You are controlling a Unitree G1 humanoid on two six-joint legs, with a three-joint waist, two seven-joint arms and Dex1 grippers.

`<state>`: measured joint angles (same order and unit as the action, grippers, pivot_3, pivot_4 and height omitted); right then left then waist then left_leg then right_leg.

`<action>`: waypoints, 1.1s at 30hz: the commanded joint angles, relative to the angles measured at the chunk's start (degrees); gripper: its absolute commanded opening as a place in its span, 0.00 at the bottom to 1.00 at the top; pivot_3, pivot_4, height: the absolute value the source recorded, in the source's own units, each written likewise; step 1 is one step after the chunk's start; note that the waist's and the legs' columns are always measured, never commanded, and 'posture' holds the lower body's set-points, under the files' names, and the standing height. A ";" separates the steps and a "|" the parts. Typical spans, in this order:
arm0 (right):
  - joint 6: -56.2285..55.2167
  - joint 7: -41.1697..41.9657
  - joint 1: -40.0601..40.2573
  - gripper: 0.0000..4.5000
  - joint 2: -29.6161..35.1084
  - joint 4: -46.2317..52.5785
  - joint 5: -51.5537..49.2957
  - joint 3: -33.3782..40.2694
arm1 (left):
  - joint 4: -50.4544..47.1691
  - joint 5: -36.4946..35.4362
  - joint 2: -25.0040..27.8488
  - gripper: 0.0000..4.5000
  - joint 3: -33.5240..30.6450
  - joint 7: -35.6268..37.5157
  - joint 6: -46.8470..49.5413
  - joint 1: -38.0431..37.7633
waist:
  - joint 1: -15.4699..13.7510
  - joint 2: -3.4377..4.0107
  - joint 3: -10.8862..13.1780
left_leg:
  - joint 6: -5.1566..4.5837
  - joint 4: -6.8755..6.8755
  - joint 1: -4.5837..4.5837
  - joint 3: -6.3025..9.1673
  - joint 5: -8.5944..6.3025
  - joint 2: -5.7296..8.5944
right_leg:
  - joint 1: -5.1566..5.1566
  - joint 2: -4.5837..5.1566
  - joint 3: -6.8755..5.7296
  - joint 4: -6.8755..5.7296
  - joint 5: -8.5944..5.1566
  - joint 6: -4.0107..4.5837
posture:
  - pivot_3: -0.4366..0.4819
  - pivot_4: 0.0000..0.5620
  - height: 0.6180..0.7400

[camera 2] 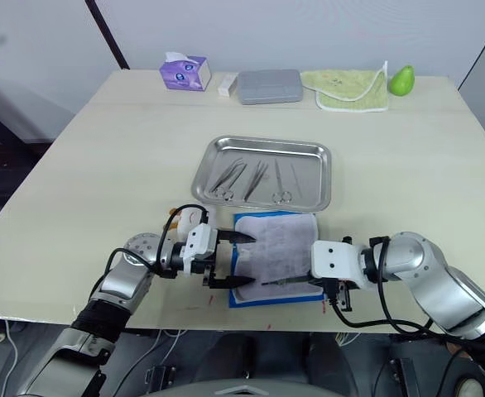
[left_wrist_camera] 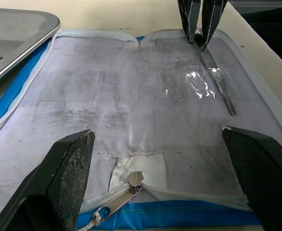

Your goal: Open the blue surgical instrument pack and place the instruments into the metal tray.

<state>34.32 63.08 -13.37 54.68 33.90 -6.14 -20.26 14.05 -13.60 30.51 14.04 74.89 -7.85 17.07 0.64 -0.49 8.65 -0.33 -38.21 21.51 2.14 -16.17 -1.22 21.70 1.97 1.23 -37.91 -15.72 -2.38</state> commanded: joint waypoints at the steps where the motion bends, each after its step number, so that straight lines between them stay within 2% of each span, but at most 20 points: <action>1: -2.53 1.01 2.70 0.01 3.60 0.81 -1.14 5.36 | 3.16 2.65 0.33 1.00 1.71 -0.06 0.92 -1.75 | -0.03 0.02 0.00 | 0.00 0.00 0.01 0.00 0.00 0.00 | 0.00 0.00 0.00 0.00 0.00 0.00 | 0.48 0.27 1.00; 9: -10.18 6.03 12.16 0.01 9.78 -3.62 -7.46 19.62 | 3.82 2.76 -0.14 1.00 1.71 -0.30 0.54 -1.45 | -0.05 0.14 -0.04 | 0.00 0.00 0.01 -0.03 0.00 0.01 | -0.01 0.00 0.00 0.01 0.00 -0.01 | 0.48 0.27 1.00; 12: -7.75 7.20 13.32 0.01 9.60 -3.60 -12.27 24.88 | 3.83 2.78 -0.30 1.00 1.73 -0.36 0.49 -1.46 | -0.05 0.16 -0.04 | 0.00 -0.01 0.01 -0.03 0.00 0.01 | -0.01 -0.01 0.01 0.00 0.00 -0.01 | 0.48 0.27 1.00; 14: -3.10 5.16 12.10 0.01 7.67 -2.10 -17.09 28.06 | 3.85 2.77 -0.38 1.00 1.70 -0.39 0.41 -1.52 | -0.08 0.16 -0.04 | 0.00 -0.01 0.02 -0.03 0.00 0.01 | -0.02 -0.01 0.01 0.01 0.00 -0.02 | 0.48 0.27 1.00; 17: 8.42 -5.06 4.05 0.01 0.28 0.96 -24.26 28.06 | 4.01 2.78 -0.42 1.00 1.59 -0.39 0.20 -1.55 | 0.17 0.14 -0.06 | 0.00 -0.02 0.01 -0.02 0.00 -0.05 | -0.02 -0.05 0.02 0.01 0.01 0.00 | 0.48 0.27 1.00; 20: 20.37 -16.24 -5.13 0.01 -5.02 3.78 -22.53 24.03 | 4.39 2.82 -0.50 1.00 1.36 -0.35 -0.02 -1.38 | 0.09 0.61 -0.08 | 0.00 -0.03 0.02 -0.05 0.00 -0.01 | -0.01 -0.04 0.07 -0.01 0.01 -0.01 | 0.48 0.27 1.00; 23: 34.02 -24.83 -15.37 0.01 -14.97 0.24 -25.83 22.59 | 4.60 2.90 -0.49 1.00 1.28 -0.47 -0.21 -1.28 | -0.04 0.57 -0.08 | 0.00 -0.03 0.10 0.06 0.00 0.00 | 0.05 -0.03 -0.05 0.01 0.01 0.01 | 0.48 0.27 1.00; 25: 40.61 -30.99 -20.30 0.01 -20.90 -2.75 -23.99 21.69 | 4.56 2.93 -0.45 1.00 1.26 -0.53 -0.27 -1.31 | -0.14 0.60 -0.09 | 0.00 -0.03 0.12 0.08 0.00 0.02 | 0.06 -0.01 -0.03 -0.03 0.02 0.01 | 0.48 0.27 1.00; 28: 46.73 -41.35 -25.74 0.01 -30.83 -8.55 -19.25 22.42 | 4.49 2.89 -0.43 1.00 1.14 -0.77 -0.28 -1.42 | -0.14 0.66 -0.10 | 0.00 -0.03 0.15 0.12 0.01 0.01 | 0.09 0.03 -0.08 -0.05 0.02 0.03 | 0.48 0.27 1.00; 33: 46.78 -56.58 -30.05 0.01 -46.63 -18.27 -11.18 25.93 | 3.89 2.91 -0.53 1.00 1.13 -1.16 -0.27 -1.98 | 0.11 0.82 -0.19 | 0.00 -0.01 0.24 0.06 0.01 0.11 | 0.30 0.03 -0.02 -0.15 0.02 0.02 | 0.48 0.27 1.00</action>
<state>82.17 11.09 -42.00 10.51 16.96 -19.54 3.57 15.16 -13.36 29.64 13.75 74.64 -9.23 17.00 0.75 0.33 8.47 -0.33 -38.21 21.76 2.17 -16.16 -1.11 22.03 1.99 1.23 -38.08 -15.70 -2.37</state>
